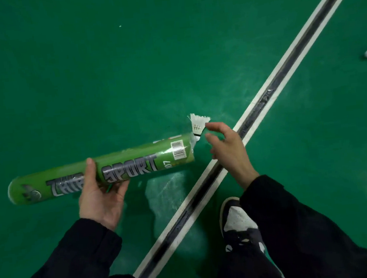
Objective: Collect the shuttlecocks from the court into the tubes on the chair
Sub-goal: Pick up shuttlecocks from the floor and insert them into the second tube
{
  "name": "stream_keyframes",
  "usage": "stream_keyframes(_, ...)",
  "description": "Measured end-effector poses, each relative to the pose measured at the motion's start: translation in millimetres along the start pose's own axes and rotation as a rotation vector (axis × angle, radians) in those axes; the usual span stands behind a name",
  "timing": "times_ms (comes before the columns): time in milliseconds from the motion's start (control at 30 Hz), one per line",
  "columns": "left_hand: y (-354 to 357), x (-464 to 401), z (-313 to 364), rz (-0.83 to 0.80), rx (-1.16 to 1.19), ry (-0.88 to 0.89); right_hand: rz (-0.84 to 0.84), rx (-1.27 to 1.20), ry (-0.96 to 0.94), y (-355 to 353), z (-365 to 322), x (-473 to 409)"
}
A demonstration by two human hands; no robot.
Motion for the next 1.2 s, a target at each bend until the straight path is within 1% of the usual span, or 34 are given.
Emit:
stream_keyframes(67,-5,-4,1,0.016,-0.021,-0.01,-0.074,0.27,-0.125,18,10,-31)
stream_keyframes(133,-10,-9,1,0.029,-0.052,-0.018,-0.135,0.406,-0.223,34,17,-54)
stream_keyframes(167,-11,-10,1,0.035,-0.065,-0.026,-0.153,0.457,-0.243,40,22,-62)
stream_keyframes(233,-12,-12,1,0.049,-0.065,-0.03,-0.148,0.49,-0.166,41,29,-71)
stream_keyframes(300,-11,-13,0,0.062,-0.041,-0.031,-0.069,0.368,-0.067,28,29,-61)
stream_keyframes(333,-10,-15,-1,0.071,-0.024,-0.035,0.003,0.253,-0.064,18,25,-47)
stream_keyframes(433,-7,-21,-7,0.084,0.004,-0.056,0.242,-0.228,-0.088,-16,0,13)
stream_keyframes(467,-5,-22,-10,0.072,0.007,-0.063,0.28,-0.348,-0.091,-23,-4,30)
stream_keyframes(533,-1,-23,-15,0.035,0.011,-0.076,0.292,-0.443,-0.073,-27,-5,51)
stream_keyframes(600,5,-19,-22,-0.006,-0.014,-0.084,0.213,-0.452,-0.043,-22,-4,58)
stream_keyframes(700,15,-11,-28,-0.056,-0.12,-0.091,-0.084,-0.325,-0.135,-5,-17,71)
stream_keyframes(733,17,-8,-29,-0.07,-0.146,-0.083,-0.181,-0.303,-0.131,-1,-21,76)
stream_keyframes(867,21,7,-31,-0.131,-0.151,-0.078,-0.479,-0.236,0.053,-11,-27,99)
stream_keyframes(933,28,18,-35,-0.141,-0.137,-0.089,-0.574,-0.249,0.153,-23,-30,116)
stream_keyframes(967,35,25,-40,-0.162,-0.132,-0.102,-0.582,-0.259,0.177,-31,-35,125)
stream_keyframes(1033,56,47,-53,-0.235,-0.162,-0.138,-0.528,-0.272,0.189,-54,-46,144)
stream_keyframes(1133,92,86,-79,-0.375,-0.192,-0.219,-0.376,-0.31,0.234,-111,-65,172)
stream_keyframes(1200,123,119,-90,-0.478,-0.211,-0.258,-0.267,-0.351,0.201,-155,-87,188)
Point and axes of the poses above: each hand's wrist, its own x-axis away from the middle knuckle, its own y-axis out of the palm, z = x × y, the point moved 6 cm from there along -x, towards the middle knuckle, and after that the axes turned 6 degrees about -y, right-handed, at the moved point
